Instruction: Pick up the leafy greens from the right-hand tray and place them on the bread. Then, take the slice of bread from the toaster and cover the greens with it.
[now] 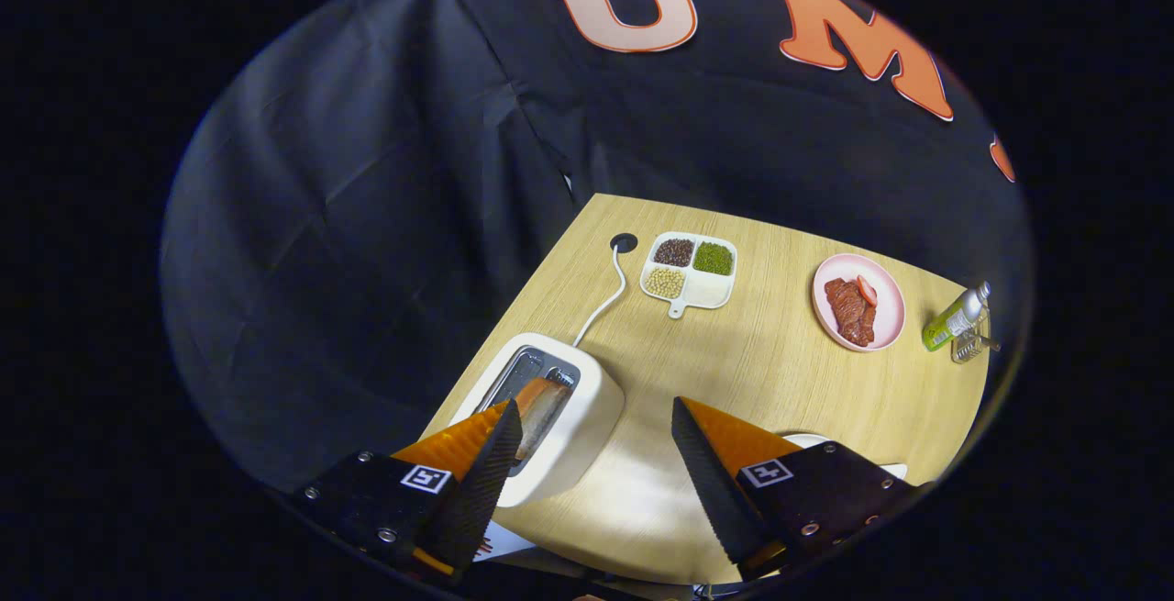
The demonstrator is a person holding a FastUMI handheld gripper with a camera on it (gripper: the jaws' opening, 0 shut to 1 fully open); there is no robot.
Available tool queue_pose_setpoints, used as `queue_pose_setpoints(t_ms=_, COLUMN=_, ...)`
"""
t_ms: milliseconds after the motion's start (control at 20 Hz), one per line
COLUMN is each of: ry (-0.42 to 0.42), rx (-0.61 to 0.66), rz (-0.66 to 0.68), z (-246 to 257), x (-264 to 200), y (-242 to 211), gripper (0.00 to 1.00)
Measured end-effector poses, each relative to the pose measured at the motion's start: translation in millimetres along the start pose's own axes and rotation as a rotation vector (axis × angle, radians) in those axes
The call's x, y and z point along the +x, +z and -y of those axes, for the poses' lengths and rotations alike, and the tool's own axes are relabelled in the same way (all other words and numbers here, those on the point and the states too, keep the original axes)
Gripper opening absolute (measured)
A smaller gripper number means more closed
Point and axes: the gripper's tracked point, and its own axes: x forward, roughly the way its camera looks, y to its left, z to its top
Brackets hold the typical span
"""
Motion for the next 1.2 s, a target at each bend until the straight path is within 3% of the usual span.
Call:
queue_pose_setpoints(t_ms=150, ry=-0.039, rx=0.037, rz=-0.076, z=-18, x=18, y=-4, gripper=0.98)
queue_pose_setpoints(t_ms=400, ry=-0.015, rx=0.062, rz=-0.189, z=-58, x=50, y=-17, gripper=0.96)
queue_pose_setpoints(t_ms=650, ry=-0.114, rx=0.072, rz=-0.286, z=-61, x=78, y=-37, gripper=0.87)
queue_pose_setpoints(t_ms=950, ry=-0.265, rx=0.085, rz=-0.343, z=-48, x=101, y=-57, gripper=0.54)
queue_pose_setpoints(t_ms=1000, ry=-0.293, rx=0.085, rz=-0.307, z=-43, x=100, y=-53, gripper=0.44)
queue_pose_setpoints(t_ms=1050, ry=-0.307, rx=0.093, rz=-0.308, z=-41, x=102, y=-51, gripper=0.37)
queue_pose_setpoints(t_ms=1100, ry=-0.312, rx=0.103, rz=-0.311, z=-40, x=101, y=-51, gripper=0.21)
queue_pose_setpoints(t_ms=1200, ry=-0.289, rx=0.128, rz=-0.292, z=-43, x=102, y=-52, gripper=0.16)
